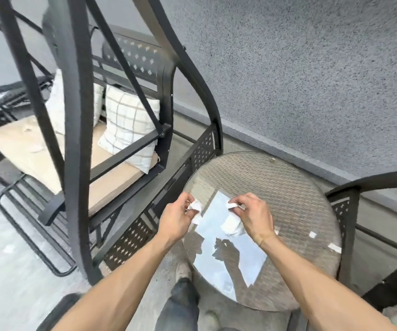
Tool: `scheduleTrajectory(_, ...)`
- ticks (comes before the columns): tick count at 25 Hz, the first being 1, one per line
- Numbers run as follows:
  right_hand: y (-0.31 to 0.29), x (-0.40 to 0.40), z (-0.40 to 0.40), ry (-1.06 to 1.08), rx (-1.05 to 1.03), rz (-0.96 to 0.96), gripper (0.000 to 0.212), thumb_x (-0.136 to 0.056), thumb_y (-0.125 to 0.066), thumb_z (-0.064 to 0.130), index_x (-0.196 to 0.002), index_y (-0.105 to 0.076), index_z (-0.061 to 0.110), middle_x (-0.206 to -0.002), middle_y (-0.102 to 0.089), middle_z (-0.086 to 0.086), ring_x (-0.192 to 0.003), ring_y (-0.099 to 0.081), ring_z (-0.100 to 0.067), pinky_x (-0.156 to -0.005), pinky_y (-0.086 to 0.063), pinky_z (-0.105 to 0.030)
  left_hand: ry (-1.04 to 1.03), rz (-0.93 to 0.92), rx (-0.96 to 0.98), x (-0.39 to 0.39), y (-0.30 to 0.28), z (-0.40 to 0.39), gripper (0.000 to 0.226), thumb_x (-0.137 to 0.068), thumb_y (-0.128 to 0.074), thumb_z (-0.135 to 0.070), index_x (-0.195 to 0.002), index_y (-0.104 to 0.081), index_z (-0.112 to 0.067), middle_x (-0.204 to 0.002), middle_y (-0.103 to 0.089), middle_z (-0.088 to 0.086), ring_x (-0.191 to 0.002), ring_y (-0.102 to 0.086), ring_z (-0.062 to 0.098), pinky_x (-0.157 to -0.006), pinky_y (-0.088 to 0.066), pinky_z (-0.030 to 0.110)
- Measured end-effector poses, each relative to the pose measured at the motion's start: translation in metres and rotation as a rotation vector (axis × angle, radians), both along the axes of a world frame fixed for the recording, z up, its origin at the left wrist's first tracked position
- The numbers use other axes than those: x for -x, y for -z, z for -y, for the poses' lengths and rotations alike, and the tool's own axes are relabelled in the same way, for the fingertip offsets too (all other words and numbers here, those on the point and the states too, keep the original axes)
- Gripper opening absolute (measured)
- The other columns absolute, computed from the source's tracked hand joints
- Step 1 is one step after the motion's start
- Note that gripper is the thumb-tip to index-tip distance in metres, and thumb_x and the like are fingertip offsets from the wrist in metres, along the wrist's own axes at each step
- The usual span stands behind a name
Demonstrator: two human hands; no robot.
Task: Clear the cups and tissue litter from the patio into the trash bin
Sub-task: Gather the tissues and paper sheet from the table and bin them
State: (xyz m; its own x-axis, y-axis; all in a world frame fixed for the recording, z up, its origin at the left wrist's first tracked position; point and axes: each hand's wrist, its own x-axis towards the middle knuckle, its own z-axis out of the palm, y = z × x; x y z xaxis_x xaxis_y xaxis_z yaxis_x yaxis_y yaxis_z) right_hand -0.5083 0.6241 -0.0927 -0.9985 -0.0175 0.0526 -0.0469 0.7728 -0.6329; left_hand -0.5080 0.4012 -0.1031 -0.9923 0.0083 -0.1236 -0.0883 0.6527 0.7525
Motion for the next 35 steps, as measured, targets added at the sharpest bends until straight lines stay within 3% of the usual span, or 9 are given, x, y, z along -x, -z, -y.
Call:
scheduleTrajectory(3,0.000,-0.008,0.034,-0.089,-0.019,-0.023,0.007,-0.081,-0.074,0.027,-0.086,-0.071,0.031,-0.080,-0.048,0.017,-0.073,-0.055,-0.013,-0.059,-0.042,-0.031,-0.105,-0.036,0.007,-0.031,-0.006,0.030,0.019,-0.087,-0.071,-0.026,-0.091,-0.053,-0.030,-0.090,-0.073,-0.009,-0.081,-0.066,0.014,-0.070,-0.049,0.032)
scheduleTrajectory(6,0.000,-0.012,0.072,-0.191,-0.045,-0.020,0.007,-0.081,-0.073,0.028,-0.084,-0.069,0.033,-0.078,-0.041,0.015,-0.070,-0.050,-0.012,-0.053,-0.035,-0.029,-0.232,-0.016,-0.021,-0.060,-0.013,0.063,0.019,-0.086,-0.072,-0.028,-0.085,-0.053,-0.032,-0.092,-0.074,-0.008,-0.083,-0.067,0.013,-0.075,-0.052,0.036)
scheduleTrajectory(11,-0.005,-0.027,0.153,-0.426,-0.080,-0.035,0.004,-0.082,-0.070,0.034,-0.085,-0.067,0.036,-0.072,-0.047,0.013,-0.069,-0.050,-0.011,-0.053,-0.031,-0.026,-0.435,-0.003,-0.073,-0.118,-0.021,0.128,0.017,-0.084,-0.074,-0.024,-0.082,-0.057,-0.024,-0.086,-0.073,-0.007,-0.083,-0.067,0.015,-0.078,-0.053,0.041)
scheduleTrajectory(18,-0.002,-0.094,0.323,-0.812,-0.122,-0.042,0.010,-0.085,-0.065,0.033,-0.094,-0.066,0.037,-0.077,-0.053,0.014,-0.075,-0.057,-0.012,-0.061,-0.039,-0.027,-0.810,-0.032,-0.133,-0.246,-0.020,0.253,0.017,-0.083,-0.075,-0.020,-0.080,-0.059,-0.025,-0.082,-0.069,-0.014,-0.080,-0.064,0.006,-0.067,-0.049,0.028)
scheduleTrajectory(21,0.000,-0.131,0.391,-0.913,-0.136,-0.043,0.014,-0.085,-0.065,0.032,-0.098,-0.065,0.036,-0.080,-0.052,0.015,-0.080,-0.059,-0.014,-0.061,-0.038,-0.027,-0.915,-0.016,-0.138,-0.301,-0.018,0.305,0.022,-0.084,-0.074,-0.016,-0.079,-0.058,-0.029,-0.086,-0.070,-0.011,-0.077,-0.069,0.015,-0.065,-0.056,0.036)
scheduleTrajectory(23,0.005,-0.155,0.430,-0.968,-0.141,-0.049,0.015,-0.085,-0.066,0.032,-0.099,-0.065,0.035,-0.081,-0.051,0.016,-0.082,-0.060,-0.015,-0.061,-0.037,-0.027,-0.966,-0.020,-0.102,-0.333,-0.011,0.338,0.027,-0.084,-0.075,-0.014,-0.078,-0.056,-0.033,-0.084,-0.069,-0.014,-0.078,-0.067,0.010,-0.064,-0.054,0.026)
scheduleTrajectory(27,0.016,-0.183,0.487,-1.004,-0.157,0.000,0.014,-0.085,-0.066,0.034,-0.098,-0.064,0.035,-0.083,-0.055,0.015,-0.082,-0.061,-0.016,-0.061,-0.036,-0.028,-1.021,0.025,-0.091,-0.370,0.005,0.388,0.018,-0.084,-0.073,-0.014,-0.086,-0.060,-0.026,-0.084,-0.067,-0.015,-0.082,-0.061,-0.005,-0.062,-0.040,0.008)
scheduleTrajectory(32,0.042,-0.196,0.523,-0.991,-0.178,0.041,0.016,-0.086,-0.063,0.039,-0.099,-0.064,0.029,-0.089,-0.063,0.007,-0.080,-0.060,-0.019,-0.062,-0.044,-0.032,-1.075,0.042,-0.091,-0.382,0.037,0.421,0.020,-0.086,-0.070,-0.010,-0.092,-0.060,-0.027,-0.084,-0.065,-0.015,-0.078,-0.060,-0.004,-0.063,-0.045,0.010)
scheduleTrajectory(35,0.061,-0.194,0.534,-0.964,-0.206,0.078,0.019,-0.087,-0.062,0.041,-0.102,-0.064,0.029,-0.090,-0.064,0.007,-0.069,-0.057,-0.015,-0.060,-0.040,-0.029,-1.092,0.105,-0.089,-0.381,0.060,0.426,0.020,-0.087,-0.069,-0.011,-0.093,-0.060,-0.028,-0.082,-0.063,-0.019,-0.076,-0.059,-0.005,-0.062,-0.045,0.008)
